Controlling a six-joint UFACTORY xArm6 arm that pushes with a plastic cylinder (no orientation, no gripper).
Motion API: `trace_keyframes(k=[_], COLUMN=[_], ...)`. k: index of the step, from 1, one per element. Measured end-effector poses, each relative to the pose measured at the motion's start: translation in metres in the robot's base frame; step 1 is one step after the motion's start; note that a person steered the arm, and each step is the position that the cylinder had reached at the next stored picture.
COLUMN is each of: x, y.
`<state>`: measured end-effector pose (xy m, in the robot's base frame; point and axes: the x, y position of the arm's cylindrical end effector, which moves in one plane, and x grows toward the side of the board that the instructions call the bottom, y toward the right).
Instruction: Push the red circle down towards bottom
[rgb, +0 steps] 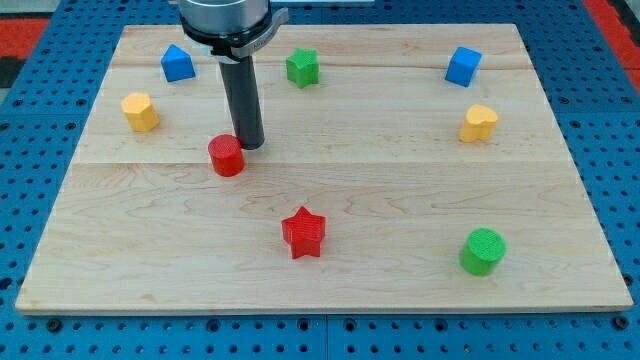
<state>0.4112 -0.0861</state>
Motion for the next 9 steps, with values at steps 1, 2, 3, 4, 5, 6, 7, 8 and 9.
trace_keyframes(k=[1,2,3,4,5,6,7,8,9], x=[0.000,0.000,0.011,0.025,0.014,0.004,0.025,0.058,0.080], y=[-0.003,-0.003,-0.005,-0.007,-0.019,-0.038,-0.062,-0.047,-0.040])
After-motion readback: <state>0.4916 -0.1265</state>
